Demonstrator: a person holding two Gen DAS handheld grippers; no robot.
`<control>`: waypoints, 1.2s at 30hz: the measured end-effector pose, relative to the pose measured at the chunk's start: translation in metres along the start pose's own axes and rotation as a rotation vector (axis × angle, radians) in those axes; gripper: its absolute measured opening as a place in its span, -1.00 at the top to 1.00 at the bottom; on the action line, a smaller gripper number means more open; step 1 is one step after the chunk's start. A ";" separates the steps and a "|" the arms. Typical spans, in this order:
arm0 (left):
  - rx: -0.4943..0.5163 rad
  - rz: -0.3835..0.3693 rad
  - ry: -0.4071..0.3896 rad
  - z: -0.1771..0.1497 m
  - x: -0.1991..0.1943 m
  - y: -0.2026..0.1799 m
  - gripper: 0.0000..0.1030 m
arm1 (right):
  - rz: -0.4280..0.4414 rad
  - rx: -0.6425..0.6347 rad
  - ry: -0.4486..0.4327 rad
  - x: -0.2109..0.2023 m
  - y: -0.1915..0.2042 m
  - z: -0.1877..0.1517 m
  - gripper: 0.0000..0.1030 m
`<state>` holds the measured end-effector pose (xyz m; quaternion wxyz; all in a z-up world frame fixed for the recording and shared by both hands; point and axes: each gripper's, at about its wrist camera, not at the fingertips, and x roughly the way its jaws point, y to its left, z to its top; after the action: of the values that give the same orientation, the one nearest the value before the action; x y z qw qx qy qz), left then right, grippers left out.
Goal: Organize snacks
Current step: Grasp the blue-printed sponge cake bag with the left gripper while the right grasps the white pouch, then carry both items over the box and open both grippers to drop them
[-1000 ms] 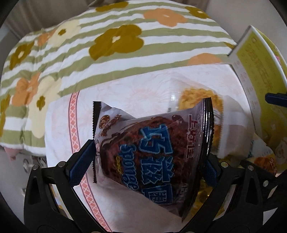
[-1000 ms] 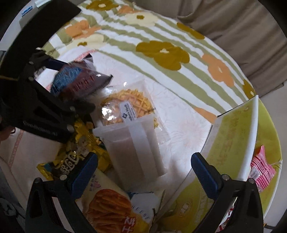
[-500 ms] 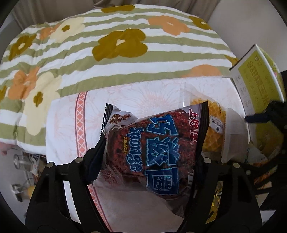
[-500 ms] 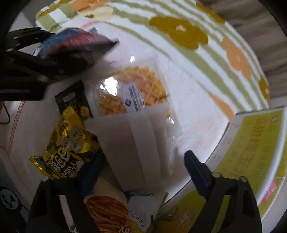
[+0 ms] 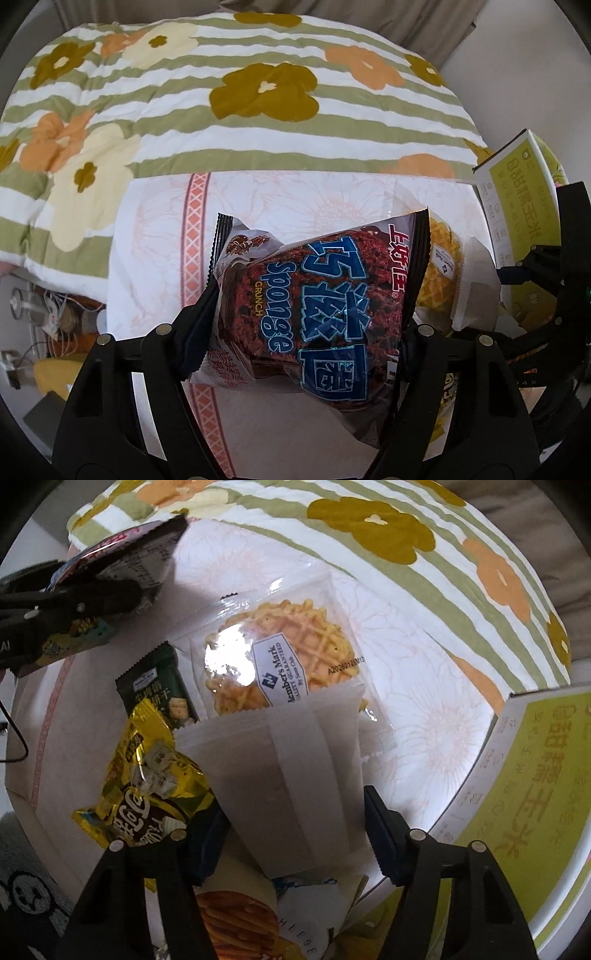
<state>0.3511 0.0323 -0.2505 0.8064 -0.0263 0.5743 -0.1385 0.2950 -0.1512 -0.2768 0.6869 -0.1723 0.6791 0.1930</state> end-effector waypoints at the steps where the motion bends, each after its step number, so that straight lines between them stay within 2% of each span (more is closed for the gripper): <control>1: -0.001 0.000 -0.002 0.000 -0.002 0.001 -0.44 | 0.002 0.012 -0.017 -0.004 0.000 -0.002 -0.21; 10: 0.000 -0.010 -0.062 -0.002 -0.044 0.003 -0.44 | 0.008 0.134 -0.176 -0.051 0.000 -0.015 -0.20; 15: 0.023 -0.019 -0.103 0.005 -0.074 -0.003 -0.44 | 0.048 0.246 -0.284 -0.091 -0.001 -0.026 -0.20; 19: 0.057 -0.042 -0.167 0.017 -0.105 -0.019 -0.44 | 0.092 0.337 -0.390 -0.128 0.002 -0.043 -0.20; 24: 0.129 -0.088 -0.229 0.033 -0.139 -0.059 -0.44 | 0.077 0.418 -0.477 -0.166 -0.013 -0.061 -0.20; 28: 0.187 -0.111 -0.258 0.040 -0.155 -0.101 -0.44 | 0.053 0.471 -0.534 -0.191 -0.033 -0.089 -0.20; 32: 0.235 -0.119 -0.277 0.042 -0.160 -0.152 -0.44 | 0.007 0.523 -0.571 -0.206 -0.065 -0.126 -0.20; 36: 0.249 -0.127 -0.285 0.041 -0.155 -0.205 -0.44 | -0.004 0.547 -0.577 -0.211 -0.103 -0.161 -0.20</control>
<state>0.3034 -0.1305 -0.0530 0.8662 0.0182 0.4301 -0.2538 0.2063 -0.3273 -0.0713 0.8703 0.0772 0.4844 0.0442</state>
